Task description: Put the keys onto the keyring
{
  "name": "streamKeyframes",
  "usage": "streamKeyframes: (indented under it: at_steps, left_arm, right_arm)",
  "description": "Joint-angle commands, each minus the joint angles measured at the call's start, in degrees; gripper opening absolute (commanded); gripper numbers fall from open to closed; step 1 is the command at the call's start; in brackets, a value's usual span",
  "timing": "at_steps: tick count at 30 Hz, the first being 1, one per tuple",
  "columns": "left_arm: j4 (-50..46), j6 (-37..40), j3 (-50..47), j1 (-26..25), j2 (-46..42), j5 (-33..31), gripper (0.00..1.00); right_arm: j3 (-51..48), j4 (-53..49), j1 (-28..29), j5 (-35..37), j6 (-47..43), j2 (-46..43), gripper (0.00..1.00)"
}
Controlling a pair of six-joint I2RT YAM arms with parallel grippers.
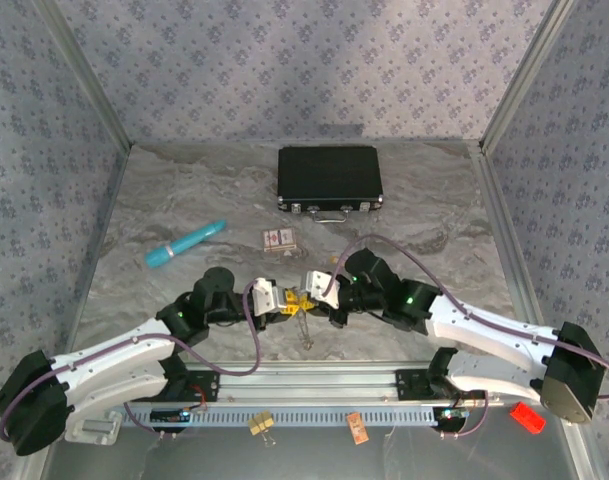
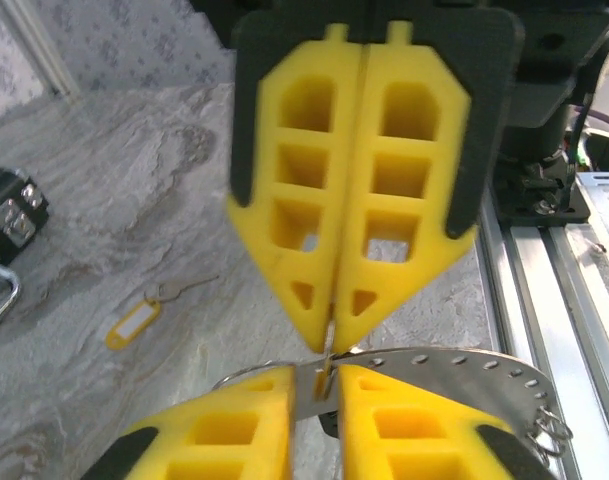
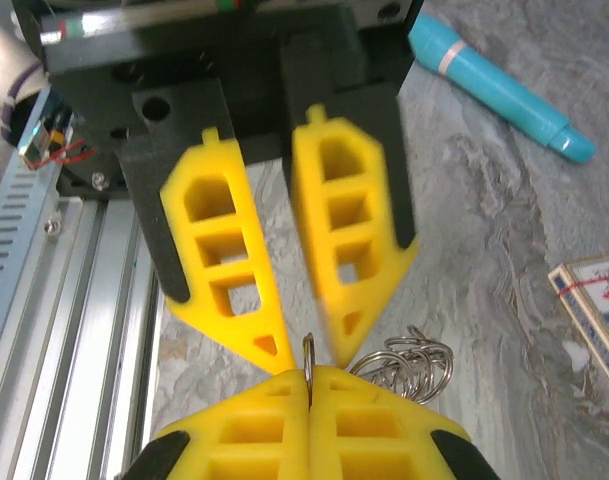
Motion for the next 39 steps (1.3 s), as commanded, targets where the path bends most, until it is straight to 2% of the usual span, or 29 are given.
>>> streamKeyframes:
  at_steps: [1,6,16,21,23,24,25,27,29,34,39]
  left_arm:
    - [-4.9,1.2,3.7,-0.4,-0.8,-2.1,0.19]
    - [-6.8,1.9,4.8,-0.4,-0.4,-2.2,0.19]
    - [-6.4,2.2,5.8,-0.5,0.3,-0.5,0.18]
    - [-6.3,2.4,5.8,-0.5,0.7,0.3,0.11]
    - [-6.3,2.6,5.8,-0.5,1.1,0.6,0.02]
    - [-6.4,2.8,5.8,-0.5,1.1,0.7,0.0]
    - [-6.3,2.8,5.7,-0.5,1.1,0.7,0.0]
    - [-5.7,2.9,5.2,-0.5,0.9,0.4,0.0]
    - [-3.4,2.4,4.1,-0.5,0.5,0.1,0.0]
    - [4.0,-1.0,1.4,-0.5,0.4,0.2,0.0]
    - [4.4,-1.7,0.8,-0.5,0.3,0.5,0.0]
  right_arm:
    - [5.3,-8.2,0.5,3.1,-3.5,0.4,0.0]
    - [10.2,-14.6,1.0,4.5,-5.5,2.6,0.0]
    - [14.4,-16.8,2.6,5.1,-7.4,6.3,0.0]
    - [14.5,-14.8,2.7,3.3,-7.1,6.4,0.0]
    - [13.5,-13.1,2.6,2.0,-6.2,5.8,0.0]
    - [12.5,-11.8,2.4,1.5,-5.3,5.2,0.02]
    - [11.0,-10.1,2.0,1.4,-4.2,4.3,0.14]
    - [7.0,-5.8,0.5,0.5,-1.8,1.6,0.31]
    - [2.4,-0.9,-1.3,-1.1,1.6,-0.9,0.37]
    - [-3.1,4.6,-2.1,-1.2,6.7,-3.2,0.39]
    - [-4.2,5.3,-1.9,0.7,7.6,-3.1,0.34]
